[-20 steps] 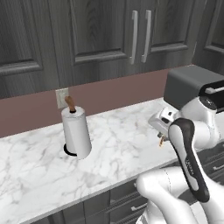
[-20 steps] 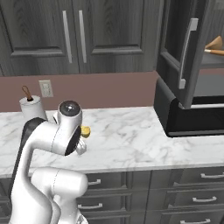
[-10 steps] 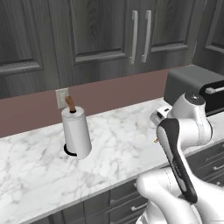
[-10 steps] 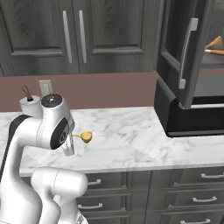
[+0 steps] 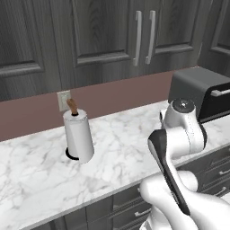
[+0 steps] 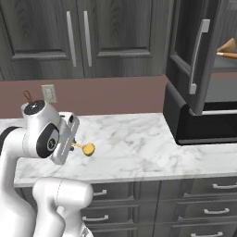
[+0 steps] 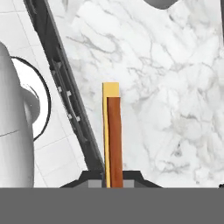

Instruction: Organize the utensils by type. Pick up the wooden spoons from the counter and place them in the open cabinet. Then pick up the metallic utensils from the counter and place them in the open drawer.

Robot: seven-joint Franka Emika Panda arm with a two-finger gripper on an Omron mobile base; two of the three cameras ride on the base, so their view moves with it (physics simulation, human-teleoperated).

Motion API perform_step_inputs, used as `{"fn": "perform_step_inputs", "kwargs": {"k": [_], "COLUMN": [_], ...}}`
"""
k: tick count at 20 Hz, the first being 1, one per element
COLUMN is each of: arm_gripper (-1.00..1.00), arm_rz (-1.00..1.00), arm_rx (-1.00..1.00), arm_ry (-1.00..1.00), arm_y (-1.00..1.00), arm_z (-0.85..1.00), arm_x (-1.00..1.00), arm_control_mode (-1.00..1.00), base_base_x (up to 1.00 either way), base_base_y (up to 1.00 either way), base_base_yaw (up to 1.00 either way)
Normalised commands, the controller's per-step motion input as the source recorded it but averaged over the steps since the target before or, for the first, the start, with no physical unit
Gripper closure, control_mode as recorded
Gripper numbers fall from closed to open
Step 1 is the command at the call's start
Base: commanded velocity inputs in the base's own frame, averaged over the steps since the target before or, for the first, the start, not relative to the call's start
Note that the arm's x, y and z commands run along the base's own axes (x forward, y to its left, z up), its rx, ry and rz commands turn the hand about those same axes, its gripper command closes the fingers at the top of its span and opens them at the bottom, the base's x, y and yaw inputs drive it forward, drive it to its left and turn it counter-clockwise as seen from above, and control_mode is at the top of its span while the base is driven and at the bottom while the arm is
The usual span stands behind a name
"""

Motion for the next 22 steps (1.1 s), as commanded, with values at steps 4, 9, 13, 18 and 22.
{"fn": "perform_step_inputs", "kwargs": {"k": [4,9,13,18,22], "arm_gripper": [1.0,1.0,1.0,1.0,1.0], "arm_rz": [-0.23,-0.09,-0.04,-0.05,-0.03], "arm_rx": [0.0,0.0,0.01,0.01,0.0], "arm_ry": [-0.04,-0.03,-0.02,-0.04,-0.02], "arm_y": [0.0,0.0,0.0,0.0,0.0], "arm_z": [-0.11,0.0,0.0,0.0,0.0], "arm_x": [-0.02,0.0,-0.01,-0.03,0.0], "arm_control_mode": [-1.0,-1.0,-1.0,-1.0,1.0], "base_base_x": [0.0,0.0,0.0,0.0,-0.07], "base_base_y": [0.0,0.0,0.0,0.0,-0.03], "base_base_yaw": [0.0,0.0,0.0,0.0,-0.06]}}
